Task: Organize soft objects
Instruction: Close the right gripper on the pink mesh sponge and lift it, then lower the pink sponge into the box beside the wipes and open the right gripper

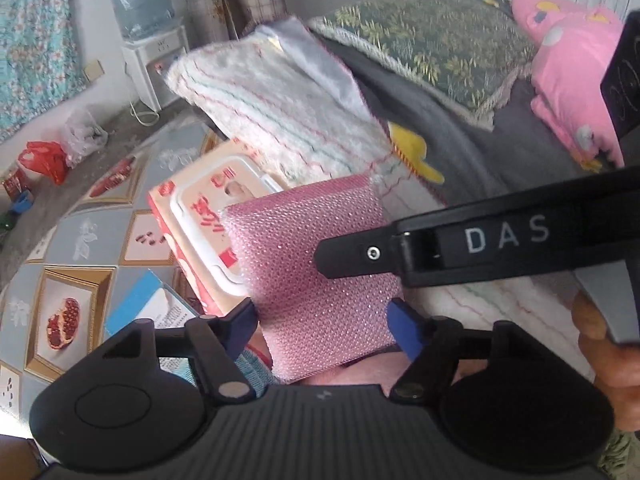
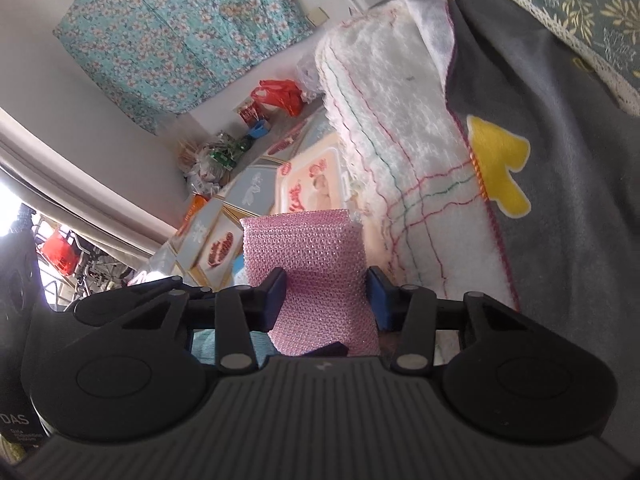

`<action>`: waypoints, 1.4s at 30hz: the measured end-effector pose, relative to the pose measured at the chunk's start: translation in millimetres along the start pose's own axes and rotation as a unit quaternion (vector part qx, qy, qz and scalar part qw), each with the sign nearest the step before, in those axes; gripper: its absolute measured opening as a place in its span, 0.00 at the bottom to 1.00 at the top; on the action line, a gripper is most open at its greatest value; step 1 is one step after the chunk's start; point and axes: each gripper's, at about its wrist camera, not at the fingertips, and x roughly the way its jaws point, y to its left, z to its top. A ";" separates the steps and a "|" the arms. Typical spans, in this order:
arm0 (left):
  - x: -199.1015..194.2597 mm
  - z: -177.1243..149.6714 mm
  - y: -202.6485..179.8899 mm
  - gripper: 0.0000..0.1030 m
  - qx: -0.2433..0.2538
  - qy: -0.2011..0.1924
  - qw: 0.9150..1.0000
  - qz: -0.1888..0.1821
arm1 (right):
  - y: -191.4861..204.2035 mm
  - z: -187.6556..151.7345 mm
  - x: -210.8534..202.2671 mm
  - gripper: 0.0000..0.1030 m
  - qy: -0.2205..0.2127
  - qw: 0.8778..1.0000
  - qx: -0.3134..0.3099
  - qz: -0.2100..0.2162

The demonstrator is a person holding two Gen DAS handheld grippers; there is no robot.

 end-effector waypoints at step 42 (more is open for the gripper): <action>-257.0 -256.1 259.0 0.66 -0.295 -0.026 0.935 0.194 | 454.2 -179.0 97.7 0.44 0.205 0.944 -0.208 0.154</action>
